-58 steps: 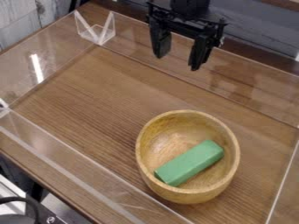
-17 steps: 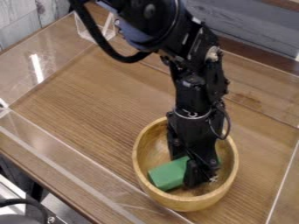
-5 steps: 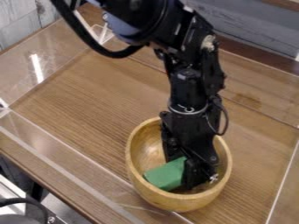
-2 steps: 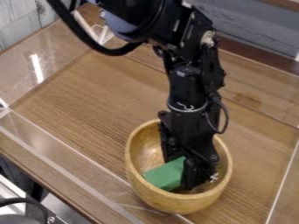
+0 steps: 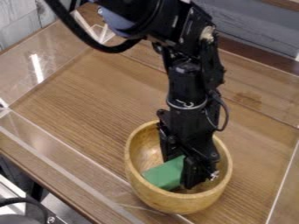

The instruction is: Remove the green block from inside the brown bowl and put it on the table

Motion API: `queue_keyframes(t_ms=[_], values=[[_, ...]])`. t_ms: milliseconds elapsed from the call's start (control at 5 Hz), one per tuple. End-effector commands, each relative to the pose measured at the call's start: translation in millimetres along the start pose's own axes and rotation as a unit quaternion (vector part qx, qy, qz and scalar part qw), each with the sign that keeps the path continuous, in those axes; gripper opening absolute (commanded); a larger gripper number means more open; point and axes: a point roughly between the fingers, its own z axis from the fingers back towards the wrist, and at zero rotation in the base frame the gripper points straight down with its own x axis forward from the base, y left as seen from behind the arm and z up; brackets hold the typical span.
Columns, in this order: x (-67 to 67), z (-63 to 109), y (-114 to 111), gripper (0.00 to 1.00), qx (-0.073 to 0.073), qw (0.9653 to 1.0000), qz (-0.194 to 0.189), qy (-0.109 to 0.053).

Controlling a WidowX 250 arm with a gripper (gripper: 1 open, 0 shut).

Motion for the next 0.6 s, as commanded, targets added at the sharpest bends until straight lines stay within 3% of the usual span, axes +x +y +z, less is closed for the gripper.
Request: queue_keyframes(t_ms=[0,400], values=[[6.1,13.9,0.0,0.00,0.001,0.9996,0.008,-0.027],[5.9,18.9,0.8,0.00,-0.002,0.9995,0.014,-0.029]])
